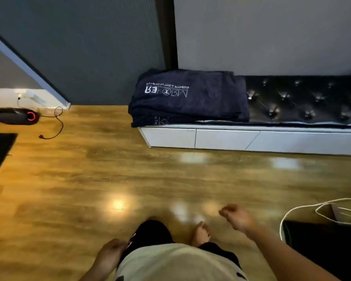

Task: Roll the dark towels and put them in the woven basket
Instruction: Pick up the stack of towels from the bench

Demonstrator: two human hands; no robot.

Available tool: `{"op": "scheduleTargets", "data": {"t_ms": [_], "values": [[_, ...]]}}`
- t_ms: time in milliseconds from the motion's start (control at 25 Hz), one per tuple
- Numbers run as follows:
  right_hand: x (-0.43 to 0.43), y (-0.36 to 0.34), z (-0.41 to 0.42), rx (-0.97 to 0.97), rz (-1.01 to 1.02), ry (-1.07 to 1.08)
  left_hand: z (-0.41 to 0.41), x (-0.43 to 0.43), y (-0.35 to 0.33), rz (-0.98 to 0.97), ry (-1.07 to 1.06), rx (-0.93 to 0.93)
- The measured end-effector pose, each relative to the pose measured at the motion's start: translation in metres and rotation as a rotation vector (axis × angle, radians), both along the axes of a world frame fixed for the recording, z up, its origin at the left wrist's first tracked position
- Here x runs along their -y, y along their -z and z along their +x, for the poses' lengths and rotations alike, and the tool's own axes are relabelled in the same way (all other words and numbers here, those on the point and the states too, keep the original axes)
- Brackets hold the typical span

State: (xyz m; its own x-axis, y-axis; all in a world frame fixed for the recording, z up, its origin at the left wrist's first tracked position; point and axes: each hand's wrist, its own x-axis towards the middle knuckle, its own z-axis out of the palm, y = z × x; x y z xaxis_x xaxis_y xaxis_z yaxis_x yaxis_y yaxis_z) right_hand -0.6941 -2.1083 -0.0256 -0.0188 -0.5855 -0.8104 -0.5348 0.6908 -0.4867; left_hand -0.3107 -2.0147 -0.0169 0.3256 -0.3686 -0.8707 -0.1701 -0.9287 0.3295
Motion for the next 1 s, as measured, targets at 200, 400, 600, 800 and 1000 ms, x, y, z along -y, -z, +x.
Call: {"op": "scheduleTargets", "data": {"t_ms": [200, 400, 600, 800, 1000], "values": [[0.168, -0.005, -0.010, 0.186, 0.033, 0.395, -0.042, 0.133, -0.004, 0.076, -0.054, -0.068], [0.287, 0.019, 0.001, 0.291, 0.125, 0.700, -0.052, 0.289, 0.031, 0.067, 0.031, -0.127], [0.410, 0.063, 0.010, 0.528, 0.289, 1.245, -0.033, 0.474, 0.054, 0.105, 0.080, -0.182], [0.500, 0.112, 0.017, 0.617, 0.333, 1.578, -0.032, 0.577, 0.083, 0.015, -0.192, -0.250], [0.529, 0.137, 0.015, 0.448, 0.505, 1.485, -0.057, 0.614, 0.119, 0.050, -0.472, -0.370]]}}
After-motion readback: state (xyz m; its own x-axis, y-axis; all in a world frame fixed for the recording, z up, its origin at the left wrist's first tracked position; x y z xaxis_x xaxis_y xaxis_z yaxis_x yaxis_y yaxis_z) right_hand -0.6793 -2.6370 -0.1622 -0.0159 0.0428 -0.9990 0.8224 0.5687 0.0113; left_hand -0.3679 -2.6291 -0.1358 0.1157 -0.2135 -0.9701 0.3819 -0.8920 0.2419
